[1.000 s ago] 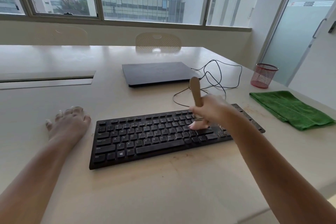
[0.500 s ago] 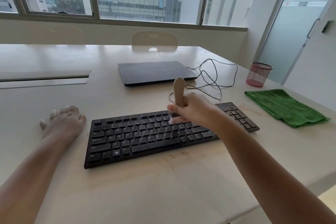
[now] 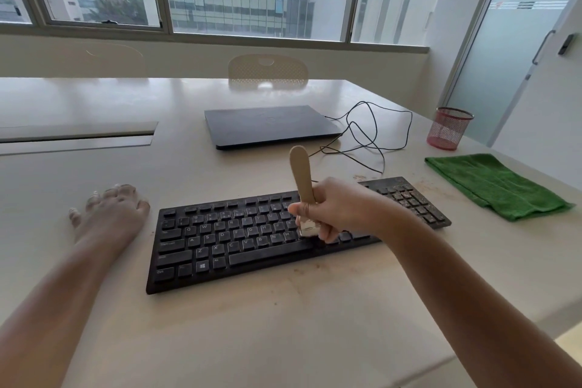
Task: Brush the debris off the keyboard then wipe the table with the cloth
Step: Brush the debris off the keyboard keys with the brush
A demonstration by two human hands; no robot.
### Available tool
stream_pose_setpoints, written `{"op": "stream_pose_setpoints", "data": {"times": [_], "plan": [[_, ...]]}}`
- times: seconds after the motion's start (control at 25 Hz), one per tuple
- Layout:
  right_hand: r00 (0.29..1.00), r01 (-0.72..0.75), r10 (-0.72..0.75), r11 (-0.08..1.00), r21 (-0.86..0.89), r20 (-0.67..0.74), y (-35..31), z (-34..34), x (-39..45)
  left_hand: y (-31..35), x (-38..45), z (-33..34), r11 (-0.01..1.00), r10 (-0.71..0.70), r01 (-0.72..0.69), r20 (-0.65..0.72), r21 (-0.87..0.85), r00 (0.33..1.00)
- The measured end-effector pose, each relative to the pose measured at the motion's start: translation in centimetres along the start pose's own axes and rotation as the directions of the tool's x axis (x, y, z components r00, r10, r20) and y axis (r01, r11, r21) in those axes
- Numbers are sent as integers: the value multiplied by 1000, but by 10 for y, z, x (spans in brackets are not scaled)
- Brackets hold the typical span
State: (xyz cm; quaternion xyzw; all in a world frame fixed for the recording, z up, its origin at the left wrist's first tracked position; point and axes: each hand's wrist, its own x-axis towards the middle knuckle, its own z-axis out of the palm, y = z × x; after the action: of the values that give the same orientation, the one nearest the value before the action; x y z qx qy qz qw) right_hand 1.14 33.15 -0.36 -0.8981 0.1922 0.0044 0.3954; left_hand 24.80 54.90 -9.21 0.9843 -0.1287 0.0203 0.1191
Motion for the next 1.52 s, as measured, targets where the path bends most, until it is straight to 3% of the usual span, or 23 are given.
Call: {"op": "stream_pose_setpoints", "data": {"times": [0.08, 0.16, 0.24, 0.32, 0.4, 0.48, 0.6, 0.76, 0.84, 0.92, 1.0, 1.08, 1.16, 1.28, 1.32, 1.4, 1.48, 1.52], "plan": [[998, 34, -26, 989, 143, -60, -2, -5, 3, 1, 0, -1, 1000, 1, -1, -5, 0, 1000], [991, 57, -48, 996, 72, -128, -3, -5, 7, 0, 1, -2, 1000, -7, 7, 1, -3, 1000], [998, 22, -22, 1000, 8, -66, 1, 0, 7, 1, 1, -1, 1000, 0, 0, 7, 7, 1000], [1000, 0, 2, 996, 90, -26, 2, 0, 7, 1, 1, 0, 1000, 2, -2, 6, 11, 1000], [997, 15, 0, 984, 176, -83, -2, -2, 6, 0, 0, 0, 1000, -2, 2, 5, 16, 1000], [993, 12, 1, 994, 109, -117, -4, -1, 5, 0, 1, 0, 1000, 0, 0, 3, 18, 1000], [984, -21, -5, 989, -145, -178, -7, 5, 4, 0, 1, 0, 1000, -2, 2, -2, 19, 1000], [998, 56, -55, 998, 16, -23, -14, 15, 0, 1, -1, -1, 1000, 4, -4, -1, 10, 1000], [999, -25, 22, 997, -78, -28, -1, -6, 0, 1, -1, -1, 1000, -1, 1, -3, 10, 1000], [979, -159, 147, 985, -73, -144, 13, -27, 2, 2, 0, -1, 1000, -1, 1, 2, 18, 1000], [987, -80, 89, 994, 75, -136, 8, -19, 2, 2, 1, 0, 1000, 4, -4, 5, 16, 1000], [998, 55, -53, 984, 172, -20, -3, 8, -2, 1, 0, 0, 1000, -3, 3, 7, 10, 1000], [999, 41, -38, 996, 80, -32, 3, 10, -4, 2, 1, 0, 1000, 7, -7, 6, 3, 1000], [943, -236, 177, 952, -195, -281, 13, -26, -4, 2, 0, -1, 1000, 0, 0, 7, 0, 1000], [933, -252, 180, 945, -208, -312, 12, -26, -4, 1, 0, 0, 1000, 0, 0, 10, 0, 1000], [979, -1, -23, 993, -117, -204, -10, 1, -12, 0, 0, 0, 1000, 4, -4, 10, 2, 1000], [969, 210, -232, 952, -221, -78, -27, 36, -28, -1, 1, -1, 1000, 10, -10, -2, 6, 1000], [960, 234, -270, 921, -313, -76, -24, 38, -31, 0, 1, -1, 1000, 13, -13, -3, 10, 1000]]}}
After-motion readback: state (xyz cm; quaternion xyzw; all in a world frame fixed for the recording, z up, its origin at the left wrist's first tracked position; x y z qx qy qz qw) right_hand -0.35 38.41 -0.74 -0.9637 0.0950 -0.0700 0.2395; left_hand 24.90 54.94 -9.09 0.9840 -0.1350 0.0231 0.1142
